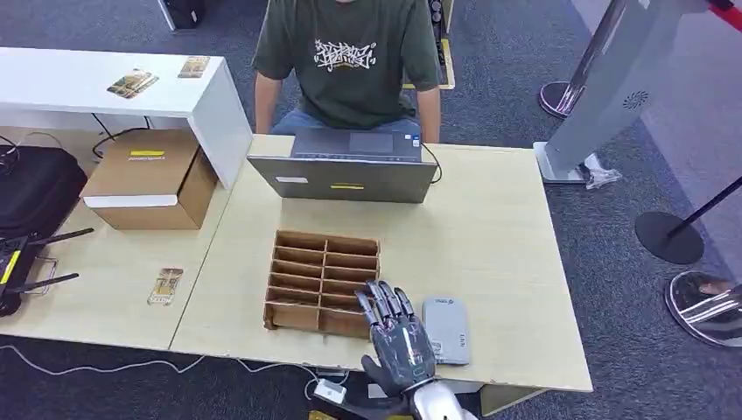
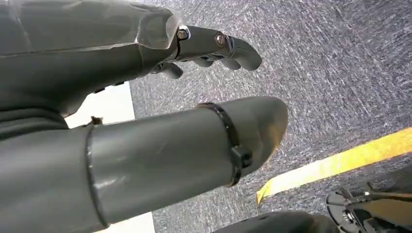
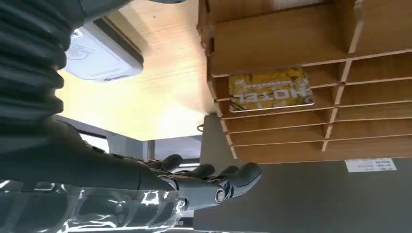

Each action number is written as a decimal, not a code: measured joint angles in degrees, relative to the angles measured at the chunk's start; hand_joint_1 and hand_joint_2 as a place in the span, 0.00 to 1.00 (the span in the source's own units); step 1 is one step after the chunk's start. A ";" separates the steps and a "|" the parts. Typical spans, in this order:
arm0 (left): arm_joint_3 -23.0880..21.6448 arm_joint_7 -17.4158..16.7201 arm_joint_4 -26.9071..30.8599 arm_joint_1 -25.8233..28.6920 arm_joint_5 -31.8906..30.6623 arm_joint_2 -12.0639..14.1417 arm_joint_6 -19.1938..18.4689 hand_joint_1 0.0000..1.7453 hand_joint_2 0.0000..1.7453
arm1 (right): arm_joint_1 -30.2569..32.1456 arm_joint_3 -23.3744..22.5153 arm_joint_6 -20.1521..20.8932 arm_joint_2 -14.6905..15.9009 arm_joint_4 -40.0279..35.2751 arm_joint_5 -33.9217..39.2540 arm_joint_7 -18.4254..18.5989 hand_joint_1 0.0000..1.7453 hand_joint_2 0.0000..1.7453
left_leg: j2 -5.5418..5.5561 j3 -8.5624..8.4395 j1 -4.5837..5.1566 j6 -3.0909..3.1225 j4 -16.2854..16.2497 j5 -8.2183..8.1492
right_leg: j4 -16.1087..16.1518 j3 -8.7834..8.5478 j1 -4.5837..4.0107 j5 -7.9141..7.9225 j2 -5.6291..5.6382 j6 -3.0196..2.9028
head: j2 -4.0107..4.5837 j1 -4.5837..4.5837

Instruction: Pass the card to the sensor for recognition and then transmit it.

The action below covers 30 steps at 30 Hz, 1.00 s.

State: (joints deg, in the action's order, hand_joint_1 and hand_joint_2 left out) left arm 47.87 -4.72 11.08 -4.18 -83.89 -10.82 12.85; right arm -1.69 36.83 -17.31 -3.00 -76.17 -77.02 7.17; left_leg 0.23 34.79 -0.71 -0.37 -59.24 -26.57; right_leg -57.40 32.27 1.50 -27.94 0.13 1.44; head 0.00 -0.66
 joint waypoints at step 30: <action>-0.20 -1.16 0.00 -0.32 -2.14 -0.02 -1.46 0.00 0.00 | -8.66 1.79 -1.51 -7.61 7.15 2.05 0.50 0.00 1.00 | 0.01 0.01 -0.02 -0.01 0.00 0.02 | -0.01 0.00 -0.01 0.00 -0.03 -0.01 | 0.00 0.00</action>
State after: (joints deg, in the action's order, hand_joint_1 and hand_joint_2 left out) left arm 47.67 -5.88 11.08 -4.50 -86.03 -10.84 11.39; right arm -10.35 38.62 -18.82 -10.60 -69.02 -74.97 7.67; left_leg 0.25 34.80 -0.73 -0.38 -59.24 -26.55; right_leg -57.41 32.27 1.48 -27.94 0.10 1.43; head 0.00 -0.66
